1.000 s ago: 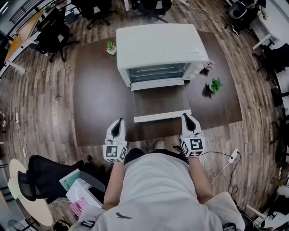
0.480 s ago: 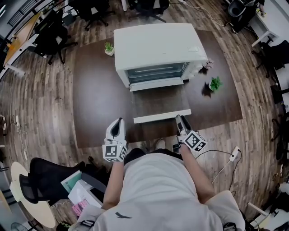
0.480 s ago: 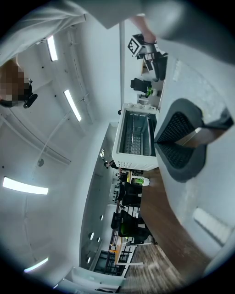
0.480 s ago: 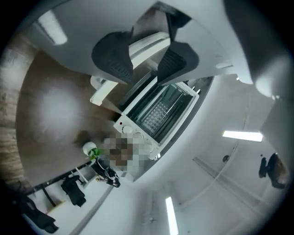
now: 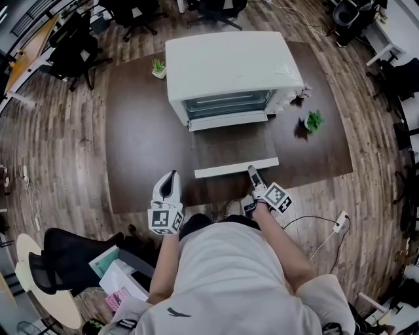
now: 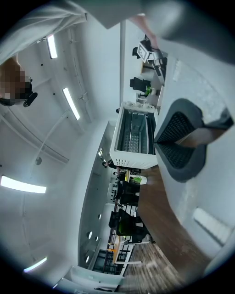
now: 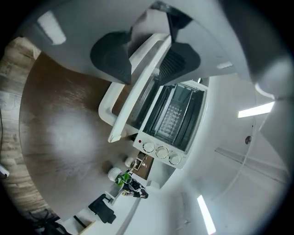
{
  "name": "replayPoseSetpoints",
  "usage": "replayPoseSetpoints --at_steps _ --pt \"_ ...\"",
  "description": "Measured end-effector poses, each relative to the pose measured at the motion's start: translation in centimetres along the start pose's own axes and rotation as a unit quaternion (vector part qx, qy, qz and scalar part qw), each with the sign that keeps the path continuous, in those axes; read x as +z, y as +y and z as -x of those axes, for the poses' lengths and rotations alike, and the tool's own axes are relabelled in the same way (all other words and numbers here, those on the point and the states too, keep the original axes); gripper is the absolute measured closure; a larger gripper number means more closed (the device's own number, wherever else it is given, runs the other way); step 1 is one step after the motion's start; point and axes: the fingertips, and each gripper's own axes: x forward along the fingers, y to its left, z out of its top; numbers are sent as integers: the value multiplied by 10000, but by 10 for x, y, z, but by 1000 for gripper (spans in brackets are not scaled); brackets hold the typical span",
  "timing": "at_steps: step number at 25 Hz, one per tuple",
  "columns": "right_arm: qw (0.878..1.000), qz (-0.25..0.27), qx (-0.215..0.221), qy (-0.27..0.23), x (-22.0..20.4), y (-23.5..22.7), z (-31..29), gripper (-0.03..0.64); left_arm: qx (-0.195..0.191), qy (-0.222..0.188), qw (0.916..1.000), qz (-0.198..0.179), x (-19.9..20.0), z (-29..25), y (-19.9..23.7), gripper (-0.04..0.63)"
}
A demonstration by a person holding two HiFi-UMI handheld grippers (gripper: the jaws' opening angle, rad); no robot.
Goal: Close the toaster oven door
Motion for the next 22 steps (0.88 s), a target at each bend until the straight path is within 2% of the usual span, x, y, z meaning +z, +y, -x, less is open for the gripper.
replayPoseSetpoints --at_steps 5,15,22 --pt "9997 -237 -73 28 -2 -8 -10 538 -19 21 10000 -3 0 -3 0 591" --pt "9992 -374 157 65 3 6 -6 554 -185 120 9998 11 -6 -9 -9 591" --pt "9986 -66 520 3 20 48 -2 551 -765 279 9965 -213 -23 -13 -43 591"
